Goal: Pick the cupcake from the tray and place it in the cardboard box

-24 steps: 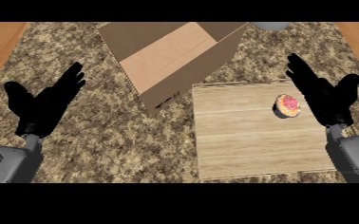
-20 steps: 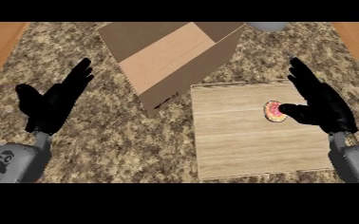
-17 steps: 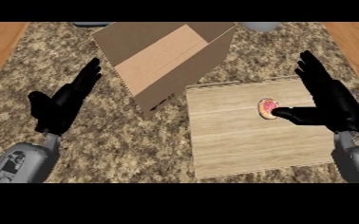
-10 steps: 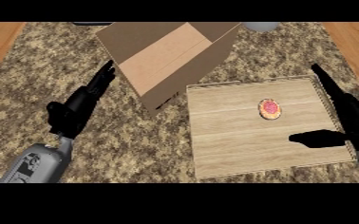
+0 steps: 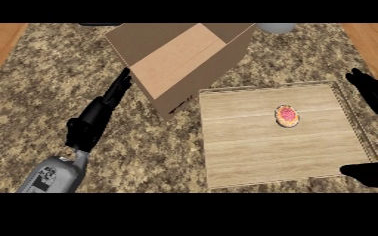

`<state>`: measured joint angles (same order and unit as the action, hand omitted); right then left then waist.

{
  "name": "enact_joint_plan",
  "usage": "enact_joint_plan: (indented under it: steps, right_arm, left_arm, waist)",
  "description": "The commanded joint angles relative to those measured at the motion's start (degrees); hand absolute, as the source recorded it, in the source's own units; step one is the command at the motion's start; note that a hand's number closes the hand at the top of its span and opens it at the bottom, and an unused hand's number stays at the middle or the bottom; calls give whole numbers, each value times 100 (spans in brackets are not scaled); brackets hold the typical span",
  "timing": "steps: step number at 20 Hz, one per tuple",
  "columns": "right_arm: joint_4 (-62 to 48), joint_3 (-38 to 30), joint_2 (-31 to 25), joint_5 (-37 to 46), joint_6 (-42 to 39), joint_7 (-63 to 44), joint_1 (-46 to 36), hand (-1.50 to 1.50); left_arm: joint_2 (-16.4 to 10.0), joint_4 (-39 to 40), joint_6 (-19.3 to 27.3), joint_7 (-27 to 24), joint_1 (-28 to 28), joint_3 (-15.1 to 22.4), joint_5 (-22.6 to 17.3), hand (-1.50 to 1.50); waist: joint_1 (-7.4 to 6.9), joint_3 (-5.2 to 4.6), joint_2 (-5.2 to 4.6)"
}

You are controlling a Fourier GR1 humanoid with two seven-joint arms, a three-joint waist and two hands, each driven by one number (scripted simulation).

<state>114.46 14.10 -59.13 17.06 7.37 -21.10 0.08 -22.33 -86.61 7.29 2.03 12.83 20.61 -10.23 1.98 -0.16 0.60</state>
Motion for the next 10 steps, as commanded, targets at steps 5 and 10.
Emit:
enact_joint_plan:
  steps: [5, 10]
  right_arm:
    - [1545, -717, -753, -1927, -1778, -1938, -207, -150]
    - [1319, -392, -123, -1999, -2024, -2771, -737, -150]
  left_arm:
    - [23, 23, -235, 11, 86, -59, 67, 0]
    - [319, 116, -256, -193, -64, -17, 325, 0]
  waist:
    - [-114, 3, -42]
    - [-222, 12, -65]
